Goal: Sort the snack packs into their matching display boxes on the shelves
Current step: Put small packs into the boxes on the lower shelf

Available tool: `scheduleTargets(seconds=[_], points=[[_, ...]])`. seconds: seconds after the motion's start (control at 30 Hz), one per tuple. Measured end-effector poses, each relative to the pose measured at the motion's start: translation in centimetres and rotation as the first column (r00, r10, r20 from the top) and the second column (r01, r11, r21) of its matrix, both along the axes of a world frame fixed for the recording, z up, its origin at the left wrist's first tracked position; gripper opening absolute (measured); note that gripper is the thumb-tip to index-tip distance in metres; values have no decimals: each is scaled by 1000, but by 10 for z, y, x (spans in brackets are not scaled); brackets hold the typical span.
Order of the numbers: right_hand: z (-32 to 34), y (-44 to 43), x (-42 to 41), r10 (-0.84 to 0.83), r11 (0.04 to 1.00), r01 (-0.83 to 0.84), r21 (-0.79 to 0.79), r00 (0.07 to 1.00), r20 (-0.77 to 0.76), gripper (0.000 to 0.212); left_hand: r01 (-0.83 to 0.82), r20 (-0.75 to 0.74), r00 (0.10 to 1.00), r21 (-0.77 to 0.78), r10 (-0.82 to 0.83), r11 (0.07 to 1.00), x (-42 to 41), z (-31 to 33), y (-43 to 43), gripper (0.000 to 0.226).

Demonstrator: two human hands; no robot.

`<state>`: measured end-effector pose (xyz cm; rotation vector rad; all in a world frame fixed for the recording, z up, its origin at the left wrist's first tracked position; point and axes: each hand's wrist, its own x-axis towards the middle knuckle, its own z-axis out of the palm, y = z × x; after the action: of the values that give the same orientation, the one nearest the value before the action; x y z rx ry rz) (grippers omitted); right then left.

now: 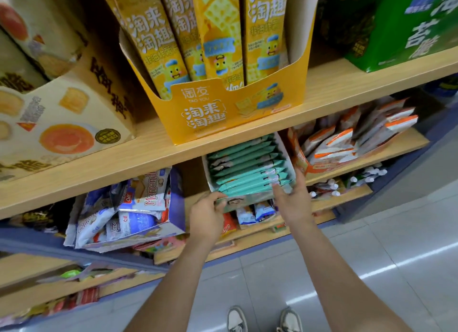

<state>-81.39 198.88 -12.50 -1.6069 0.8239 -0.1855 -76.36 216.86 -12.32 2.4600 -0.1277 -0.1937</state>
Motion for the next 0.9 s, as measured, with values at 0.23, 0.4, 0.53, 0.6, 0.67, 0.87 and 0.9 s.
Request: scheduleTargets(seconds=[0.23, 0.4, 0.53, 0.6, 0.67, 0.87, 0.9], points=[[-4, -4, 11, 49, 997, -48, 55, 999, -24, 74, -117, -3, 993, -3, 117, 993, -4, 19, -6, 34], [15, 13, -10, 98, 978, -93, -186, 995, 17, 73, -111, 200, 973, -10, 111, 994, -39, 48, 37, 26], [32, 55, -35, 283, 924, -253, -288, 957, 68, 47, -253, 370, 907, 90, 204, 963, -53, 51, 110, 21], [38, 84, -38, 406, 888, -378, -262, 912, 61, 41, -279, 370, 909, 194, 194, 940, -53, 46, 146, 26], [43, 115, -37, 526, 821, -502, -270, 850, 19, 42, -249, 313, 937, 291, 154, 924, -51, 41, 173, 34], [49, 204, -16, 678, 660, -632, -407, 734, -40, 56, -110, 235, 972, 376, 20, 920, -30, 39, 207, 34], [48, 215, -11, 668, 649, -625, -434, 741, -69, 59, -82, 226, 974, 373, -4, 924, -26, 38, 211, 30]])
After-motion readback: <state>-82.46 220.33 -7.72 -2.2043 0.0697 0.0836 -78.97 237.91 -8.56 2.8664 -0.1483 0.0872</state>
